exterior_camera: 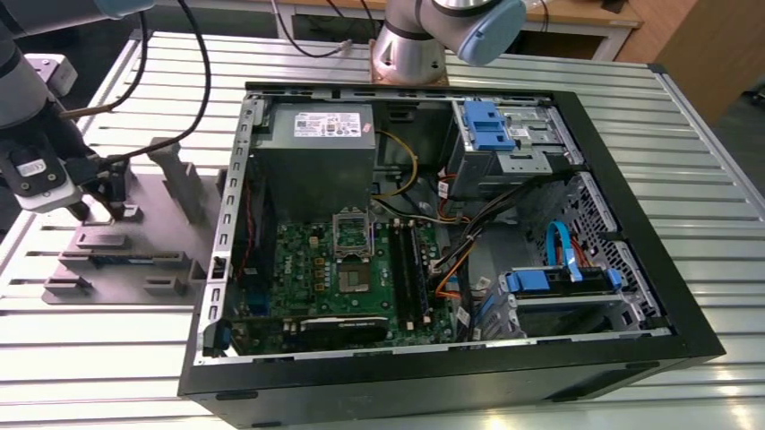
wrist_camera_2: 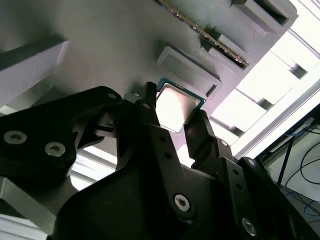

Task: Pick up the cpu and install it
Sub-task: 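Pick up the cpu and move it towards the insertion slot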

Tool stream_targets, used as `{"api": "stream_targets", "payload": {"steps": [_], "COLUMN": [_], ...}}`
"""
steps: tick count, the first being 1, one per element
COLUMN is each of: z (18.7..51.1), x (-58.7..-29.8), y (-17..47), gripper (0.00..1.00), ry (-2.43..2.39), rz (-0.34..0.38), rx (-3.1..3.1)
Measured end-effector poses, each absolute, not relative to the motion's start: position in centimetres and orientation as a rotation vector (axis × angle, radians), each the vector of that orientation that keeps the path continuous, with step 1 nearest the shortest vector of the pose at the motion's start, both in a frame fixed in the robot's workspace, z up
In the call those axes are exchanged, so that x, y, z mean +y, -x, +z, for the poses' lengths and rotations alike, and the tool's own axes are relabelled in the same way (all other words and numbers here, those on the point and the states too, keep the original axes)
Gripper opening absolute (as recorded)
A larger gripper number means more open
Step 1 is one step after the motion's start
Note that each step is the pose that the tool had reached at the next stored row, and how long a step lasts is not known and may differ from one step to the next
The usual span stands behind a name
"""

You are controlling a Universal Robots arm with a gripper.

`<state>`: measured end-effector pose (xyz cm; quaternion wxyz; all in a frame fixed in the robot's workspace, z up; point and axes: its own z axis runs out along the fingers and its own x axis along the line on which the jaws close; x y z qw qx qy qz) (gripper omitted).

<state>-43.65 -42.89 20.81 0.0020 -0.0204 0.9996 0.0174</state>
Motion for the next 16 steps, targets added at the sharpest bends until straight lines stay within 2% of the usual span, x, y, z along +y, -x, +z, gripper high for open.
{"api": "stream_targets", "payload": {"steps": [16], "z": [18.5], "x": [-42.9], "y": [43.9], "gripper": [0.47], "ry": [0.064], "rz": [0.054], "rx": [3.137]}}
